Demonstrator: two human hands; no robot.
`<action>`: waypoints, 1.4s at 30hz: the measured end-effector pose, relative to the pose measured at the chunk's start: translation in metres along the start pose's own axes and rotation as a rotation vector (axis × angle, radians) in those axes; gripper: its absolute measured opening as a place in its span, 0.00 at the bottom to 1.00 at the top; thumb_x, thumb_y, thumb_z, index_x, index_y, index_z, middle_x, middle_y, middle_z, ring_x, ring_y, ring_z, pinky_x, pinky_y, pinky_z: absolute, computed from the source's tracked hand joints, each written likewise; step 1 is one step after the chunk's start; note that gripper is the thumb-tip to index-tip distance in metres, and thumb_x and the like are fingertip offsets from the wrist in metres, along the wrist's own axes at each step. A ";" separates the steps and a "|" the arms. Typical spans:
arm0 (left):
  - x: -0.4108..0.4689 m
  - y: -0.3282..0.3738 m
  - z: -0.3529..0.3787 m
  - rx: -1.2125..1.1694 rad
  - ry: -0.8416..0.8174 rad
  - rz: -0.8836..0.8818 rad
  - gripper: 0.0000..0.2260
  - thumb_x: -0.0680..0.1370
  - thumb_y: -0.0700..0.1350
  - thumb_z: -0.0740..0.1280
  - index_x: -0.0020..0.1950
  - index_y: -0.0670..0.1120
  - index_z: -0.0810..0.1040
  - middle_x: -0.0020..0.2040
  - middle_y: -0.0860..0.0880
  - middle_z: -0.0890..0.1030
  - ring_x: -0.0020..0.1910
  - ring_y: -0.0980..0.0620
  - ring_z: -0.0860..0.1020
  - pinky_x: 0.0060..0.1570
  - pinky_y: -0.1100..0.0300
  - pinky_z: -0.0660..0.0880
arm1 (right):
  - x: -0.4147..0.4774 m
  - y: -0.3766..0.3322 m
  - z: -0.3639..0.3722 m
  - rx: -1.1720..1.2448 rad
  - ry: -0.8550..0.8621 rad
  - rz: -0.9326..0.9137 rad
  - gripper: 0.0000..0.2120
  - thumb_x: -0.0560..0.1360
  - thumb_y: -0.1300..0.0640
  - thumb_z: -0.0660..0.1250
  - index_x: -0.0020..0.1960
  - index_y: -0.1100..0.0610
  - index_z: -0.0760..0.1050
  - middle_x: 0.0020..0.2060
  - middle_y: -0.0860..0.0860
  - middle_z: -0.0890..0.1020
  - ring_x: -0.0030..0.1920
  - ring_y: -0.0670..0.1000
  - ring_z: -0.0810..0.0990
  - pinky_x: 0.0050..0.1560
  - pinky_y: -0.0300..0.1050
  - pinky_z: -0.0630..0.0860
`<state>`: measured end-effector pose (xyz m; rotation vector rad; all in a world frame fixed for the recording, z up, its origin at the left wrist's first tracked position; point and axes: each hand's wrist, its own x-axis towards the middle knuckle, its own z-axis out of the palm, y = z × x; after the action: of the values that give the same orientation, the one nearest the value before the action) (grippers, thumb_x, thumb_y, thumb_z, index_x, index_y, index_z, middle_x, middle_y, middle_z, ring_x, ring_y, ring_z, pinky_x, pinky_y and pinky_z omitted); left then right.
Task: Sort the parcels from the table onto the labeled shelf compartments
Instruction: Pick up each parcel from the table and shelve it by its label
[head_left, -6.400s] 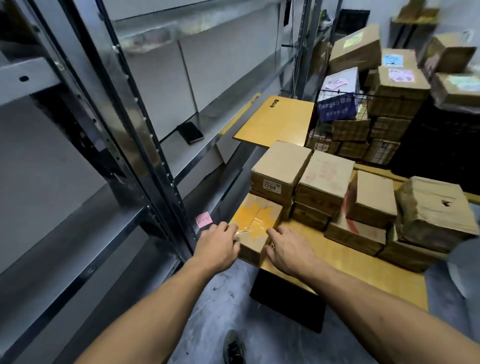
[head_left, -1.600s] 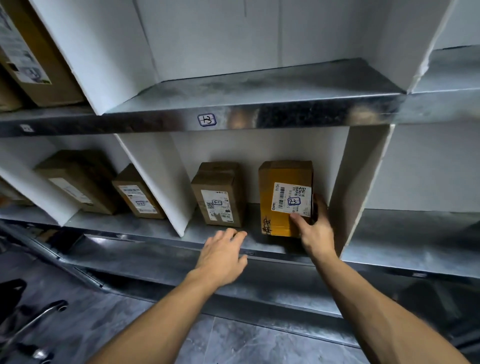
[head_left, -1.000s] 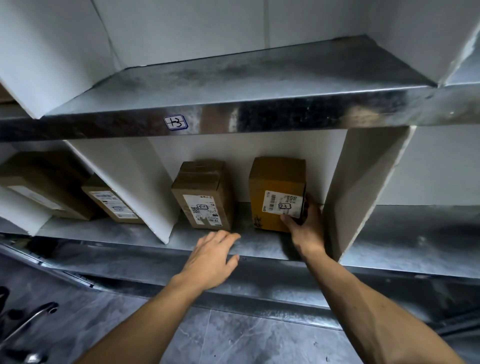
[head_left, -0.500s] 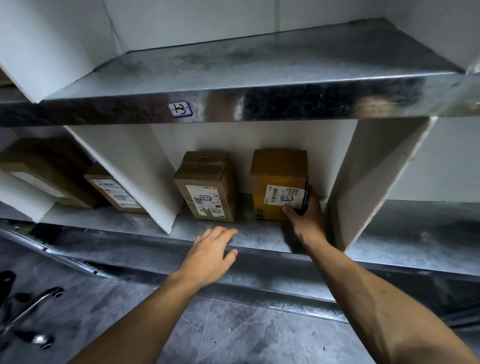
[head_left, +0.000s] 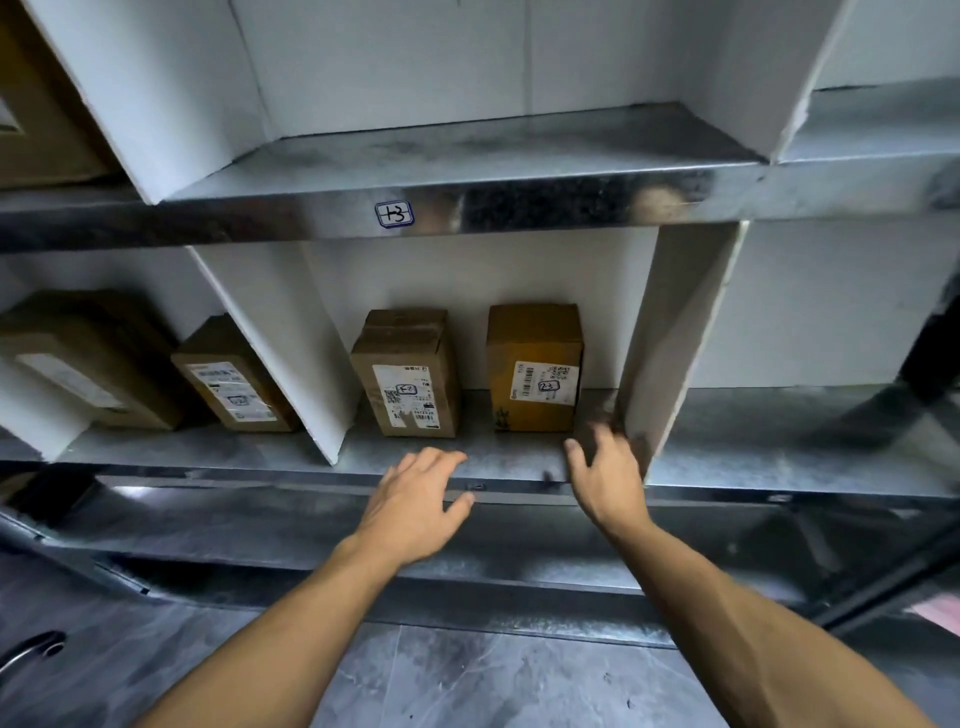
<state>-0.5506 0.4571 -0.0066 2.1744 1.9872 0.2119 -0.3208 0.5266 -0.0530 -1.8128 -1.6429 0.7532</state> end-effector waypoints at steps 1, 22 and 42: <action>-0.006 0.001 -0.001 0.011 -0.003 0.003 0.25 0.80 0.58 0.59 0.76 0.53 0.62 0.72 0.52 0.68 0.69 0.51 0.66 0.70 0.52 0.63 | -0.012 0.001 -0.002 -0.081 -0.008 -0.062 0.22 0.82 0.47 0.60 0.73 0.55 0.70 0.67 0.59 0.75 0.66 0.60 0.74 0.67 0.55 0.71; -0.172 0.079 0.053 0.064 -0.124 0.422 0.25 0.80 0.57 0.58 0.75 0.52 0.63 0.70 0.52 0.69 0.68 0.48 0.67 0.66 0.53 0.64 | -0.307 0.079 -0.066 -0.832 0.057 -0.106 0.22 0.74 0.40 0.53 0.59 0.51 0.74 0.53 0.53 0.78 0.53 0.59 0.79 0.52 0.54 0.76; -0.300 0.421 0.118 0.037 -0.194 1.104 0.24 0.78 0.56 0.61 0.73 0.52 0.66 0.68 0.52 0.71 0.66 0.48 0.69 0.66 0.51 0.65 | -0.578 0.246 -0.265 -0.772 0.372 0.620 0.22 0.80 0.40 0.56 0.68 0.51 0.68 0.69 0.54 0.71 0.68 0.58 0.70 0.60 0.54 0.72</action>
<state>-0.1437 0.1180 -0.0166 2.9111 0.5229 0.0909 -0.0095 -0.0795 -0.0374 -2.8579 -1.1851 -0.0577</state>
